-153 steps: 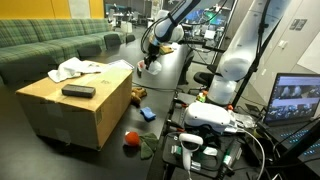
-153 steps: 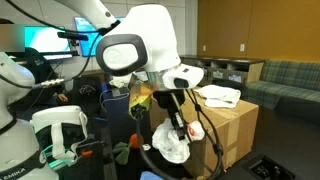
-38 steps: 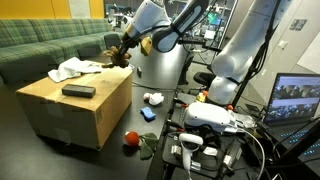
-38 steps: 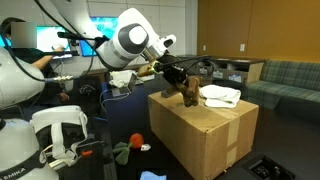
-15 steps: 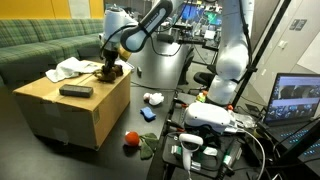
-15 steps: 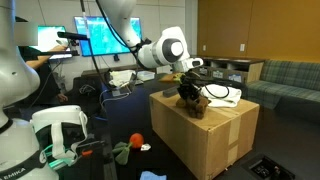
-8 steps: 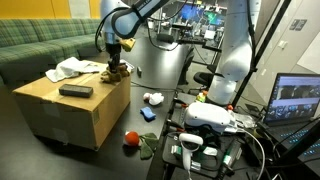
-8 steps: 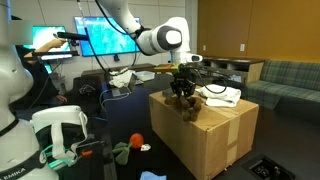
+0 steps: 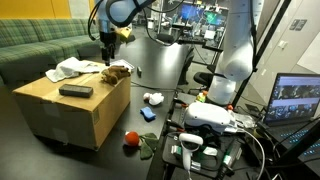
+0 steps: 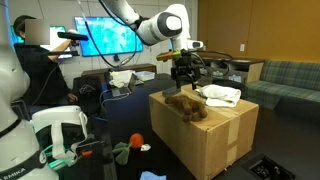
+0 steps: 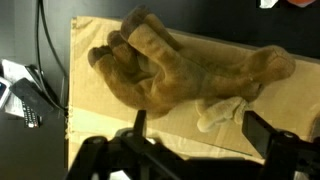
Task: Put the objects on top of the box on to the table and the objects on the table on top of the box
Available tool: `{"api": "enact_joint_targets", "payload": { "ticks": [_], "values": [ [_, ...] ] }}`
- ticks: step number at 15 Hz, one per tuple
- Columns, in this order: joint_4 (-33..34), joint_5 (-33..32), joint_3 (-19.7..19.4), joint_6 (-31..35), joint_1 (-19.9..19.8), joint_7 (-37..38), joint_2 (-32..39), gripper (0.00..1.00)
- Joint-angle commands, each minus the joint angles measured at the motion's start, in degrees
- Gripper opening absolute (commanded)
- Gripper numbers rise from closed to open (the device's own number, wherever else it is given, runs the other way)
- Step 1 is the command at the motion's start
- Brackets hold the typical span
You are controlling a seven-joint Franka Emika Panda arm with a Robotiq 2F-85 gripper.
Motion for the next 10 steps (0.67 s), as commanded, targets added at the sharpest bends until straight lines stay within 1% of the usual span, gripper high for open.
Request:
{"api": "enact_joint_targets", "payload": {
  "ticks": [1, 5, 8, 10],
  "values": [
    [7.6, 0.8, -0.3, -2.1, 4.4, 3.2, 1.8, 1.0],
    [16.1, -0.2, 0.2, -1.1, 8.7, 6.5, 5.6, 1.0],
    [22.8, -1.2, -0.1, -1.1, 11.5, 8.2, 9.7, 1.0],
    [26.0, -2.1, -0.9, 0.0, 12.6, 8.8, 13.0, 1.0]
  ]
}}
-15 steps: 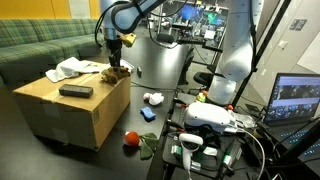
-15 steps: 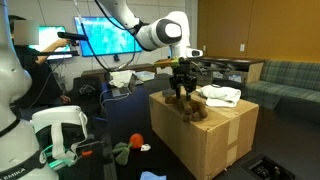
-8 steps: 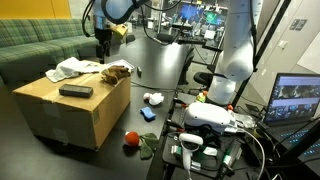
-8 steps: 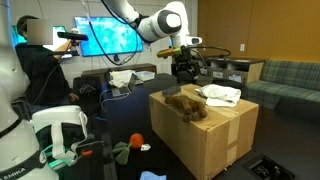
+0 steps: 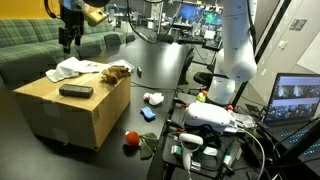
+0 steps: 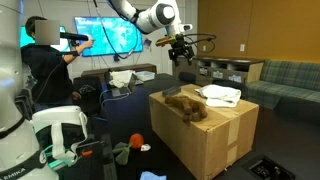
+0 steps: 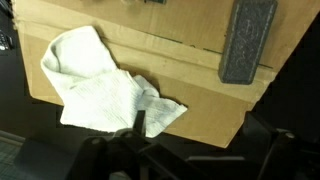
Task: Put the objects on top of the box on to the table and the objects on the table on top of the box
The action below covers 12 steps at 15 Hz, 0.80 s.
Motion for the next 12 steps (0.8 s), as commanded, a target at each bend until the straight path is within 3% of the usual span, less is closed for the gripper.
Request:
{"api": "enact_joint_targets", "payload": {
  "ticks": [1, 12],
  "values": [
    [9.5, -1.9, -1.8, 0.6, 1.8, 1.4, 8.2, 1.0],
    [30.1, -0.9, -8.6, 0.7, 0.4, 0.5, 30.5, 1.0]
  ]
}}
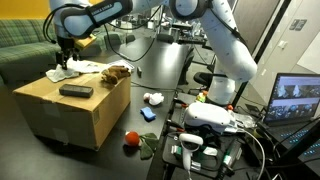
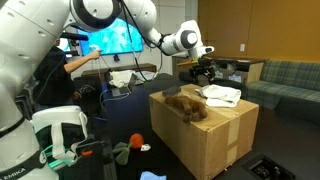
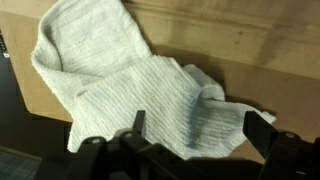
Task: Put the objects on top of the box on to the table and the objects on the table on top of the box
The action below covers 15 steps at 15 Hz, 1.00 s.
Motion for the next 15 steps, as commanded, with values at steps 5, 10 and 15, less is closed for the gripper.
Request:
{"api": "enact_joint_targets", "payload": {
  "ticks": [5, 10, 15],
  "values": [
    [18.3, 0.7, -3.5, -0.9, -1.9, -0.9, 15.4, 1.0],
    [22.6, 1.4, -3.5, -4.5, -2.9, -2.5, 18.2, 0.66],
    [21.7, 2.7, -1.9, -10.0, -3.3, -5.6, 15.2, 0.27]
  ]
}}
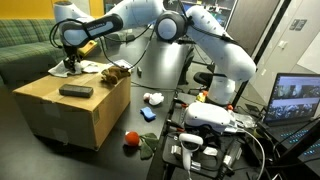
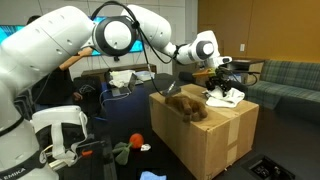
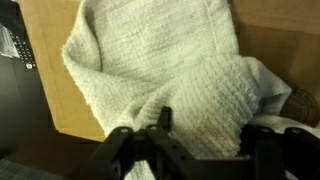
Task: Put the objects on top of the box on to the table and the objects on the table on top of the box
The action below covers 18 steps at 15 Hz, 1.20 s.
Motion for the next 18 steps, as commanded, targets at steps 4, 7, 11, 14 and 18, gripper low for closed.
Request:
{"api": "enact_joint_targets", "payload": {
  "ticks": [4, 7, 11, 14, 18],
  "values": [
    [0.7, 2.6, 1.5, -6.0, 0.2, -3.5, -2.4, 0.01],
    [-0.5, 2.5, 1.8, -6.3, 0.8, -2.9, -3.9, 0.04],
    [-3.1, 1.2, 2.3, -5.5, 1.3, -1.8, -7.0, 0.04],
    [-5.7, 0.6, 2.0, -6.7, 3.3, 0.7, -12.3, 0.04],
    [-9.1, 0.6, 1.9, -12.3, 5.7, 3.7, -20.9, 0.04]
  ]
}}
